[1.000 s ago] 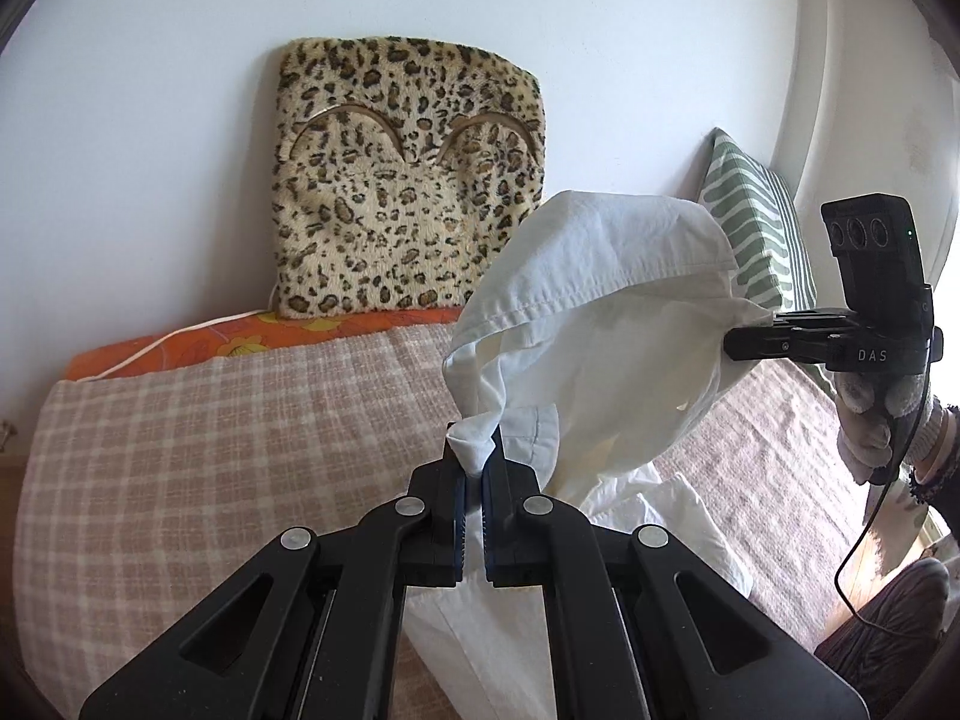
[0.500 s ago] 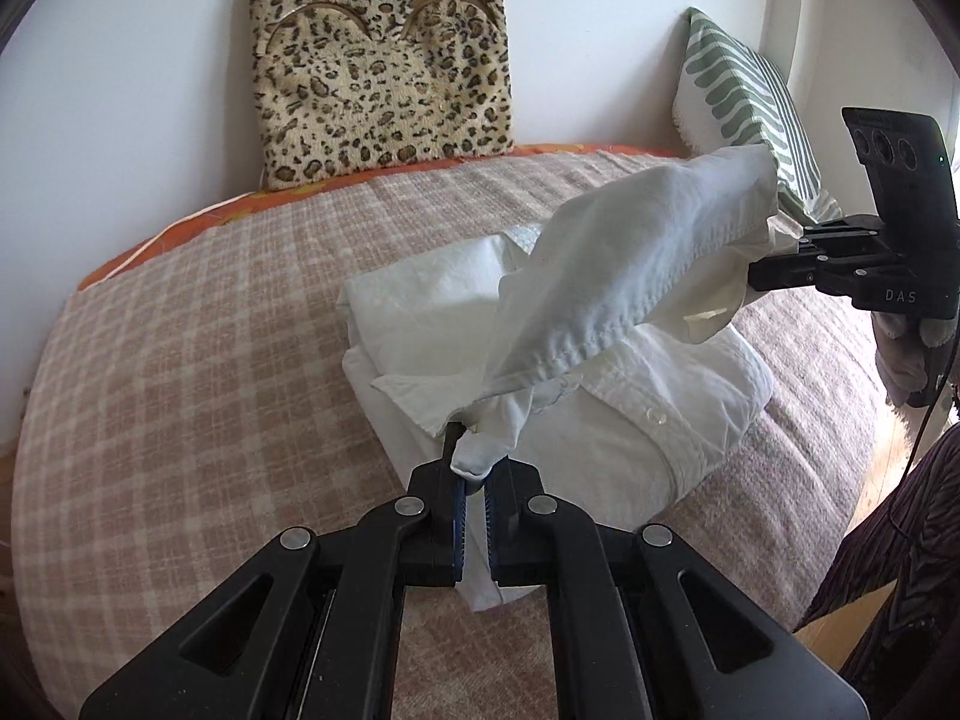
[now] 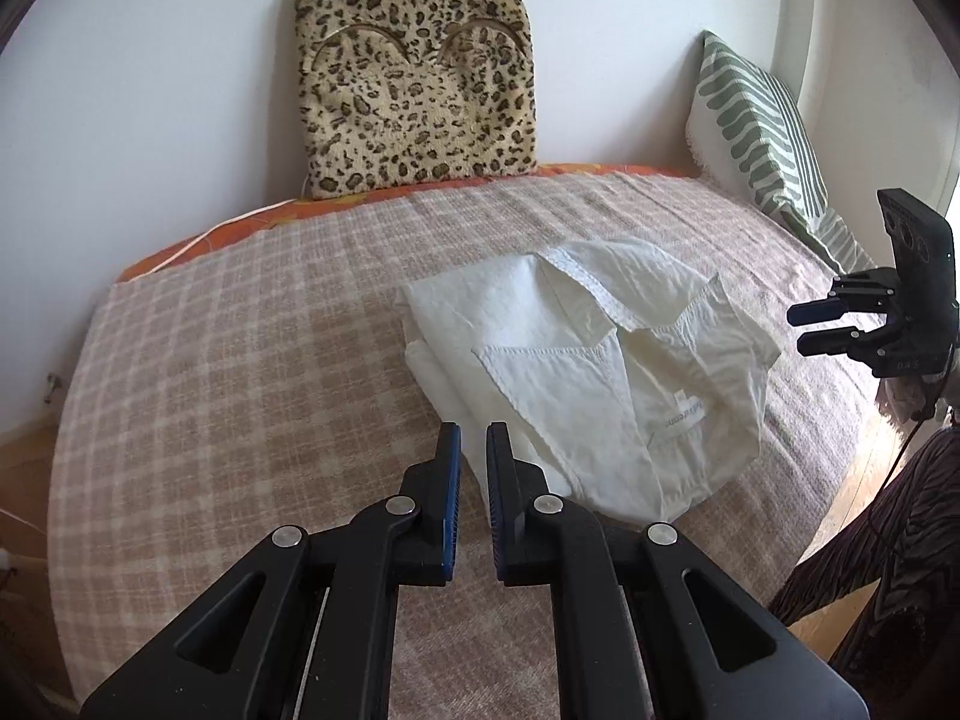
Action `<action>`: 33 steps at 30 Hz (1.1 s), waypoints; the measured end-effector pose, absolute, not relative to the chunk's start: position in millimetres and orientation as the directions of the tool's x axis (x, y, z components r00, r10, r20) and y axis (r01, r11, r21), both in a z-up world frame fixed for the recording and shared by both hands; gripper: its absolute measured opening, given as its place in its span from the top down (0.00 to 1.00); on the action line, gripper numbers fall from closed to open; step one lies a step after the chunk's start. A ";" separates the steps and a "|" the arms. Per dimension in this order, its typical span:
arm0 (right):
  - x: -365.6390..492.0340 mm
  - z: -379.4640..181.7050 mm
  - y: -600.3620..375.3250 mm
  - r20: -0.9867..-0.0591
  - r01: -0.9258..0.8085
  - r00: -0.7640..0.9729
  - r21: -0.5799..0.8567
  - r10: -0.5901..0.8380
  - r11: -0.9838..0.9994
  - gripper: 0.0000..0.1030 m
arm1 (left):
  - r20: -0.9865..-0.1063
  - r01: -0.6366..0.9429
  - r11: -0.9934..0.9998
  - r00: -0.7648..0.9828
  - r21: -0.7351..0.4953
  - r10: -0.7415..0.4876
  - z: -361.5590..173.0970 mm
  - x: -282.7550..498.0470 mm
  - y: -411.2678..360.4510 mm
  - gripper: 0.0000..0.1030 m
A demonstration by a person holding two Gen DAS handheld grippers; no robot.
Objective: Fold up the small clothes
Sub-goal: 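Lay the folded bundle down and open both tools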
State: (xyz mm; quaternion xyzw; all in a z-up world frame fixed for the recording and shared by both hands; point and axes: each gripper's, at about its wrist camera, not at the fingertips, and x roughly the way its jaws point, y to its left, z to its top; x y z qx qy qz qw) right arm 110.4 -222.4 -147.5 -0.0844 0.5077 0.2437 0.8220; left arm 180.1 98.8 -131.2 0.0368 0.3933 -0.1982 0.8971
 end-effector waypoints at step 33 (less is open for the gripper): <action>232.9 -189.0 -209.7 -0.829 -0.285 0.430 0.252 0.358 0.925 0.83 | -0.708 0.334 0.912 0.583 -0.240 -0.400 -142.8 291.9 53.4 0.93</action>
